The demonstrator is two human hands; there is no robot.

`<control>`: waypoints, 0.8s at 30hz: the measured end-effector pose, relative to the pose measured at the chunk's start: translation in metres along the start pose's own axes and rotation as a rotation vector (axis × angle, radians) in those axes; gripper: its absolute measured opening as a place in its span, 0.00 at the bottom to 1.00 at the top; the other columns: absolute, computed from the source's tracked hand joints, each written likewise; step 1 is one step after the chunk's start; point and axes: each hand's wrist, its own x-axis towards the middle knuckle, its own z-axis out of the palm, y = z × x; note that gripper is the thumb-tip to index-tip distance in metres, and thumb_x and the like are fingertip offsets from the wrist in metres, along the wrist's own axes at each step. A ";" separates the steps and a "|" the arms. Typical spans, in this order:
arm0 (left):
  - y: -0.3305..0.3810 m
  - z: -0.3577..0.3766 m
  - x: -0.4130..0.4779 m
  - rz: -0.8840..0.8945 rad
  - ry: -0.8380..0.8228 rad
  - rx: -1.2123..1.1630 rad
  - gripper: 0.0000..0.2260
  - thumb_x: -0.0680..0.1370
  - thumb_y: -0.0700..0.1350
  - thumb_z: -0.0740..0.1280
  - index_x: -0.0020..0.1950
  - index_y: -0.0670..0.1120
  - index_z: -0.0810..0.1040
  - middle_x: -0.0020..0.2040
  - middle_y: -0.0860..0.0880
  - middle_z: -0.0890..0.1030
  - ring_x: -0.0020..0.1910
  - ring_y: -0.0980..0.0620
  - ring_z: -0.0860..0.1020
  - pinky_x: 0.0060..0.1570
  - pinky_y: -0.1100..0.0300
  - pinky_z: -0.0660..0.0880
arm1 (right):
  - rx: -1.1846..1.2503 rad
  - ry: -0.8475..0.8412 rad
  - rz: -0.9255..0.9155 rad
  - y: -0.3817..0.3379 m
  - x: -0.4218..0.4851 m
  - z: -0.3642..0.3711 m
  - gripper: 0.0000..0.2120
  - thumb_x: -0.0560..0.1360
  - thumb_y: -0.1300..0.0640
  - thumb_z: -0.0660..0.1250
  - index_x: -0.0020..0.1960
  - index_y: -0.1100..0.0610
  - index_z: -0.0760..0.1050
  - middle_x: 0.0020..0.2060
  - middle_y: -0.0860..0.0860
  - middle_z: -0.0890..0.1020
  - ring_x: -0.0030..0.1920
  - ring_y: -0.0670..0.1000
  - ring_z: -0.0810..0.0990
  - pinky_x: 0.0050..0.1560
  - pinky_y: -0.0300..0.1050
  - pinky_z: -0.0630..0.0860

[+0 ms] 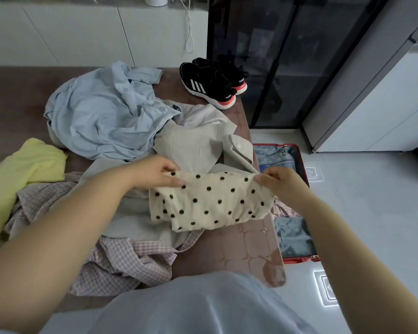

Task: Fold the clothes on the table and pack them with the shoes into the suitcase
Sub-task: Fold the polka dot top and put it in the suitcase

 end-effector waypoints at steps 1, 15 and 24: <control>-0.006 0.000 0.007 -0.033 0.151 -0.067 0.07 0.69 0.52 0.73 0.43 0.53 0.79 0.46 0.55 0.80 0.48 0.57 0.76 0.49 0.63 0.70 | 0.022 0.099 0.024 0.003 0.009 0.008 0.10 0.74 0.51 0.66 0.43 0.58 0.77 0.36 0.53 0.78 0.39 0.51 0.74 0.38 0.43 0.67; -0.022 0.129 0.003 0.156 0.697 0.604 0.24 0.75 0.58 0.55 0.69 0.52 0.65 0.69 0.49 0.71 0.69 0.45 0.62 0.68 0.42 0.53 | -0.739 -0.033 -0.267 0.044 0.004 0.096 0.35 0.70 0.31 0.33 0.75 0.41 0.40 0.77 0.49 0.45 0.76 0.51 0.39 0.68 0.48 0.28; -0.049 0.134 0.014 -0.101 0.466 0.634 0.28 0.78 0.65 0.40 0.73 0.54 0.60 0.71 0.50 0.68 0.69 0.42 0.61 0.69 0.40 0.55 | -0.565 -0.161 -0.247 0.037 0.013 0.086 0.40 0.67 0.25 0.39 0.75 0.42 0.47 0.76 0.46 0.47 0.76 0.47 0.41 0.72 0.48 0.34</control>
